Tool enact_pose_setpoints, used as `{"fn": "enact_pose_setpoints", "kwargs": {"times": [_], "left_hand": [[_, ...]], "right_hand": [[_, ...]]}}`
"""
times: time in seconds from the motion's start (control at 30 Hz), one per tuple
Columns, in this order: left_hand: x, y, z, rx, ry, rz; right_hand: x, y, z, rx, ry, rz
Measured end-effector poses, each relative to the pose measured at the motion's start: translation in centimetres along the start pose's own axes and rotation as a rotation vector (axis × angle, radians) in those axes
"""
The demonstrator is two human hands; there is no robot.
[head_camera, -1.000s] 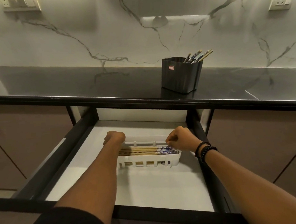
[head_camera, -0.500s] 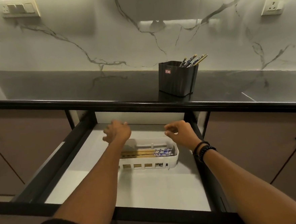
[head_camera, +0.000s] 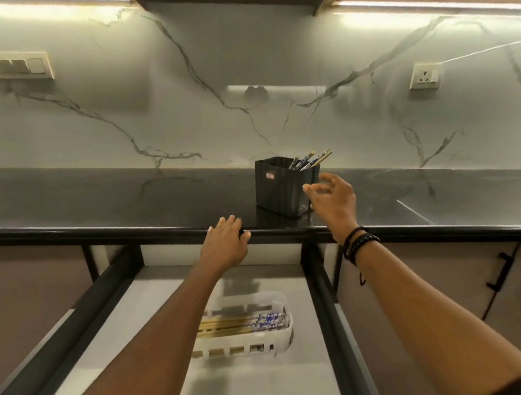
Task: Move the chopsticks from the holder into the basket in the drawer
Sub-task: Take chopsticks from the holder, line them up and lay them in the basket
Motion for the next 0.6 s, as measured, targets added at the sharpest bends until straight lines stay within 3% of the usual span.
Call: {"fn": "enact_pose_setpoints", "kwargs": {"times": [0.07,0.23,0.4,0.6], "left_hand": [[0.3,0.5,0.3,-0.021,0.068,-0.062],[-0.9,0.9,0.5,-0.066,0.156,0.039],[-1.2,1.6,0.6,-0.068,0.189,0.041],[-1.4,1.8,0.6,-0.054,0.188,0.06]], "right_hand": [[-1.0,1.5,-0.1,0.021,0.004,0.039],[-1.7,5.1,1.3,0.124,0.082,0.038],[0.0,8.2,3.1,0.224,0.236,-0.104],[0.5,10.2,3.0,0.145,0.276,-0.07]]}}
Point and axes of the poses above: each hand's wrist, its own y-axis towards the middle knuckle, its own x-axis out of the palm, z = x × y, the point moved 10 cm from there along y, towards the middle knuckle, and after that the axes turned 12 degrees about -z, right-handed, at the moved point
